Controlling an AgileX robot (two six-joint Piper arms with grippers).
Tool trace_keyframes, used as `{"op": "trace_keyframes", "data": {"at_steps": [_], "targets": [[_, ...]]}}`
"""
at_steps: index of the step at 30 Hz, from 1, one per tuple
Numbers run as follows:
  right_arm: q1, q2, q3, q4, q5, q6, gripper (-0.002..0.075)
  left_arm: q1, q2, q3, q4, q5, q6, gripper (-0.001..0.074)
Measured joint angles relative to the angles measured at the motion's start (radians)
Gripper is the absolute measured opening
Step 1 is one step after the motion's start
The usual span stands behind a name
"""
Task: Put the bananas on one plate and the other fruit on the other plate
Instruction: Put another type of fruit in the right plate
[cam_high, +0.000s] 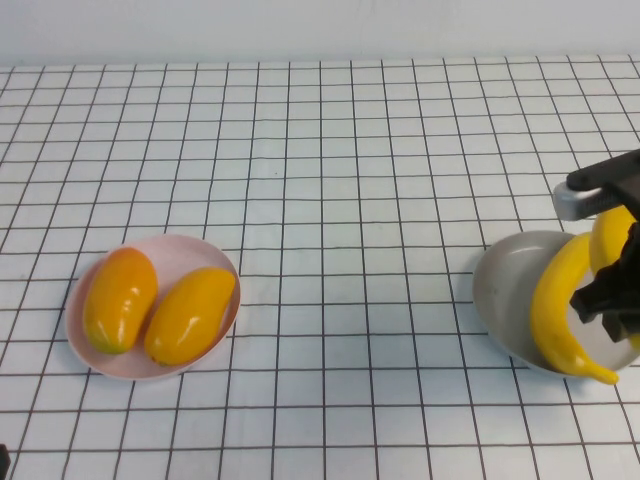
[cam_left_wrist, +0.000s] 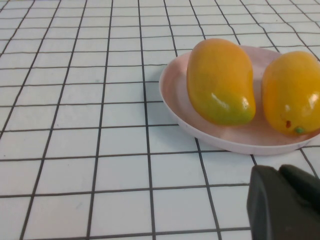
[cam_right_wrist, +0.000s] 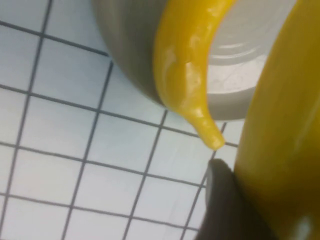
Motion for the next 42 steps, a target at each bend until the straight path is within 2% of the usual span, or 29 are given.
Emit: {"op": "trace_keyframes", "data": {"at_steps": [9, 14, 23, 32, 38, 42], "targets": [[-0.129, 0.052, 0.022, 0.002, -0.094, -0.014, 0.0310, 0.000, 0.000, 0.000, 0.009, 0.000, 0.000, -0.0004], [-0.185, 0.085, 0.037, 0.065, -0.152, -0.006, 0.0310, 0.000, 0.000, 0.000, 0.015, 0.000, 0.000, -0.0004], [-0.190, 0.214, 0.046, 0.174, -0.241, -0.005, 0.0310, 0.000, 0.000, 0.000, 0.017, 0.000, 0.000, -0.0004], [-0.190, 0.269, 0.046, 0.200, -0.275, -0.005, 0.0310, 0.000, 0.000, 0.000, 0.064, 0.000, 0.000, -0.0004], [-0.190, 0.279, 0.046, 0.209, -0.294, -0.005, 0.0406, 0.000, 0.000, 0.000, 0.068, 0.000, 0.000, -0.0004], [-0.190, 0.279, 0.046, 0.209, -0.294, -0.010, 0.0435, 0.000, 0.000, 0.000, 0.068, 0.000, 0.000, -0.0004]]}}
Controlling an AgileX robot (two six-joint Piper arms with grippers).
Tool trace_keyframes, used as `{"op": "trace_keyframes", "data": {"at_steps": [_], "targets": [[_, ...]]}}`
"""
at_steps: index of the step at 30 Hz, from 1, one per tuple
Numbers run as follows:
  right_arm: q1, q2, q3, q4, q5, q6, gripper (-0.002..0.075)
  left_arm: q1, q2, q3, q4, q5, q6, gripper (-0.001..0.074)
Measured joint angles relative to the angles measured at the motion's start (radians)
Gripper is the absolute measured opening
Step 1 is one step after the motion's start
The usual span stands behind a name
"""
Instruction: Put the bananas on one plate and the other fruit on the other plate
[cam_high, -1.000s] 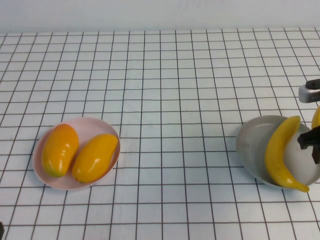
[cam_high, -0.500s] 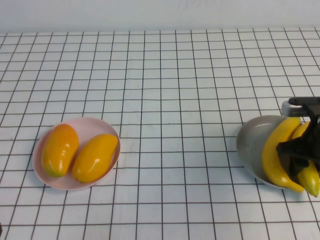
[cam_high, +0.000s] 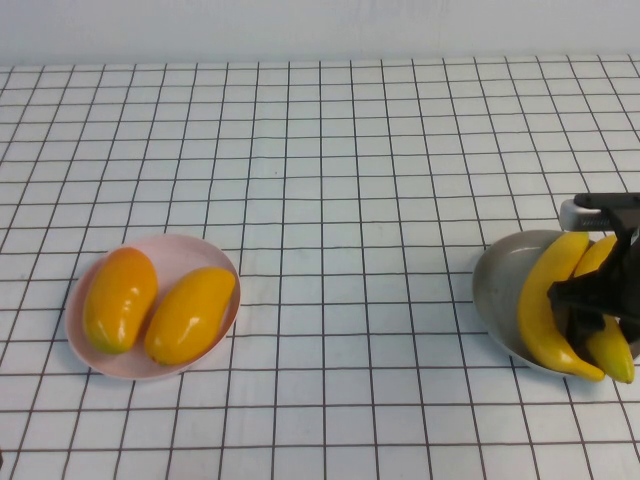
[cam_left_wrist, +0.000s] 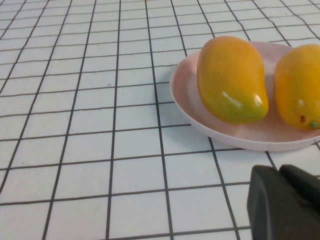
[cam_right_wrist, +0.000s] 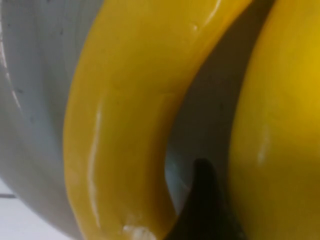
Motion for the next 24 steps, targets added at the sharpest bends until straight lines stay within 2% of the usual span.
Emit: {"op": "trace_keyframes", "data": {"at_steps": [6, 9, 12, 15, 19, 24], "targets": [[0.000, -0.058, -0.002, 0.008, -0.002, -0.017, 0.0437, 0.000, 0.000, 0.000, 0.000, 0.000, 0.000, -0.0004], [0.000, -0.143, -0.002, 0.008, -0.003, -0.019, 0.0407, 0.000, 0.000, 0.000, 0.000, 0.000, 0.000, -0.0004], [0.000, -0.261, -0.002, 0.013, -0.018, -0.022, 0.0328, 0.000, 0.000, 0.000, 0.000, 0.000, 0.000, -0.0004], [0.000, -0.393, 0.011, 0.044, -0.057, -0.041, 0.0215, 0.000, 0.000, 0.000, 0.000, 0.000, 0.000, -0.0004], [-0.001, -0.596, 0.074, 0.173, -0.136, -0.142, 0.0048, 0.000, 0.000, 0.000, 0.000, 0.000, 0.000, -0.0004], [-0.001, -0.865, 0.205, 0.364, -0.233, -0.308, -0.0007, 0.000, 0.000, 0.000, 0.000, 0.000, 0.000, -0.0004]]}}
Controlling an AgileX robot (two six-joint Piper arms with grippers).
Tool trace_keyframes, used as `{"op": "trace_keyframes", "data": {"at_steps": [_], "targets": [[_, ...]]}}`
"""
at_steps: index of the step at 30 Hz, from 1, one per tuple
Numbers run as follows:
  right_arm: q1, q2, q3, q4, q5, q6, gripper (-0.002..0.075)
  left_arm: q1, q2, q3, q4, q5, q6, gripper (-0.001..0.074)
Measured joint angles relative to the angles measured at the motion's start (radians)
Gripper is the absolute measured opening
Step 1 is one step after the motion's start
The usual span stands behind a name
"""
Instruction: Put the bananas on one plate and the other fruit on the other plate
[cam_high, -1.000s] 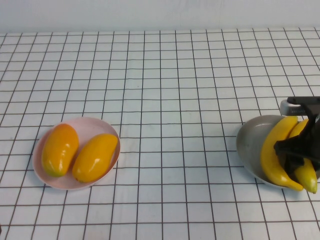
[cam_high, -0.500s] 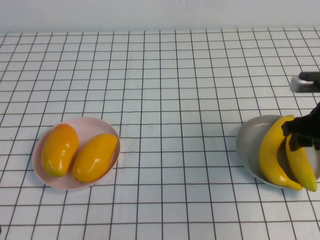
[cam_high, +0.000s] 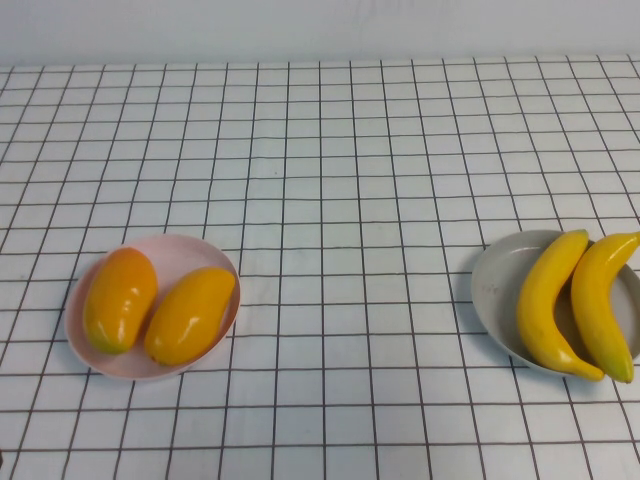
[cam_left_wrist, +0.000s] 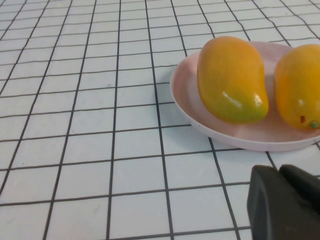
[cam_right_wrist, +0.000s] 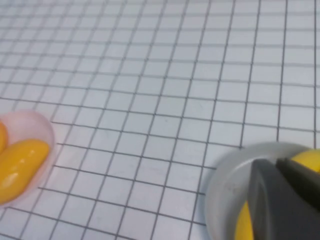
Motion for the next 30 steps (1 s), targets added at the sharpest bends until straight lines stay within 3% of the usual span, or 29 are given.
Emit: {"op": "trace_keyframes", "data": {"at_steps": [6, 12, 18, 22, 30], "targets": [[0.000, -0.230, 0.139, 0.066, -0.014, -0.138, -0.0014, 0.000, 0.000, 0.000, 0.000, 0.000, 0.000, -0.0004], [0.000, -0.405, 0.194, 0.018, 0.102, -0.217, -0.0015, 0.000, 0.000, 0.000, 0.000, 0.000, 0.000, -0.0004], [0.000, -0.575, 0.202, -0.280, 0.237, -0.052, -0.0015, 0.000, 0.000, 0.000, 0.000, 0.000, 0.000, -0.0004], [0.000, -0.704, 0.263, -0.364, 0.244, 0.048, -0.0015, 0.000, 0.000, 0.000, 0.000, 0.000, 0.000, -0.0004], [0.000, -0.908, 0.535, -0.361, -0.034, 0.122, -0.0015, 0.000, 0.000, 0.000, 0.001, 0.000, 0.000, -0.0004]]}}
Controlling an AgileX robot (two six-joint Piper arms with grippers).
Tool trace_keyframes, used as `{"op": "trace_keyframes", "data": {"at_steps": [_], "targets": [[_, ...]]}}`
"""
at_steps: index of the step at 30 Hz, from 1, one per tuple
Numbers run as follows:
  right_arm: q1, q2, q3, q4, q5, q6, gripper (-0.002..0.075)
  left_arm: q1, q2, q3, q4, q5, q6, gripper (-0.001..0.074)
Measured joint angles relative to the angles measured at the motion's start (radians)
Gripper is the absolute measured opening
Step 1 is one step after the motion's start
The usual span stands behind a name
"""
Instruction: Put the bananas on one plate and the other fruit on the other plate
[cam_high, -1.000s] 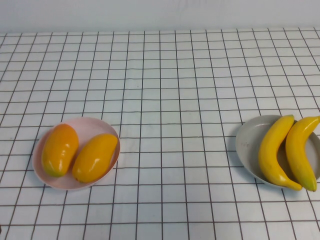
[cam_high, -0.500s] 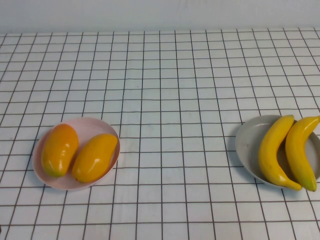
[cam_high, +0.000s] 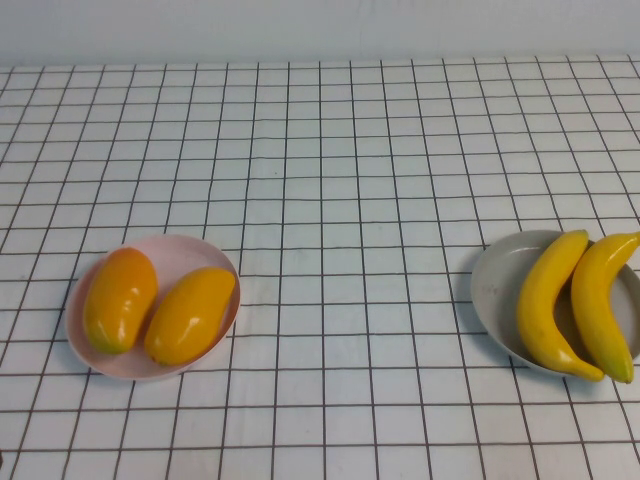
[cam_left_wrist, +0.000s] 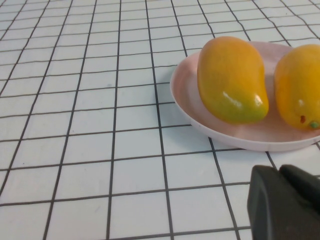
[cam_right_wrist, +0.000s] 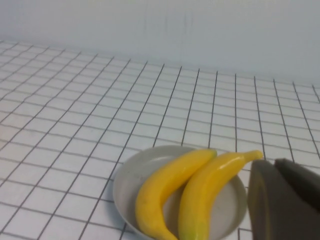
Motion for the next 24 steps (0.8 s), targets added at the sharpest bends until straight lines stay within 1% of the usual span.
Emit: {"op": "trace_keyframes", "data": {"at_steps": [6, 11, 14, 16, 19, 24], "targets": [[0.000, -0.013, 0.203, 0.000, -0.262, 0.048, -0.0015, 0.000, 0.000, 0.000, 0.000, 0.000, 0.000, -0.0004], [0.000, -0.015, 0.342, 0.000, -0.422, 0.065, -0.0015, 0.000, 0.000, 0.000, 0.000, 0.000, 0.000, -0.0004], [0.000, -0.015, 0.378, -0.002, -0.483, 0.126, -0.0015, 0.000, 0.000, 0.000, 0.000, 0.000, 0.000, -0.0004], [0.000, -0.015, 0.378, -0.006, -0.485, 0.160, -0.0015, 0.000, 0.000, 0.000, 0.000, 0.000, 0.000, -0.0004], [0.000, -0.015, 0.378, -0.007, -0.438, 0.183, -0.0015, 0.000, 0.000, 0.000, 0.000, 0.000, 0.000, -0.0004], [0.000, -0.015, 0.378, -0.008, -0.278, 0.191, -0.0015, 0.000, 0.000, 0.000, 0.000, 0.000, 0.000, -0.0004]]}}
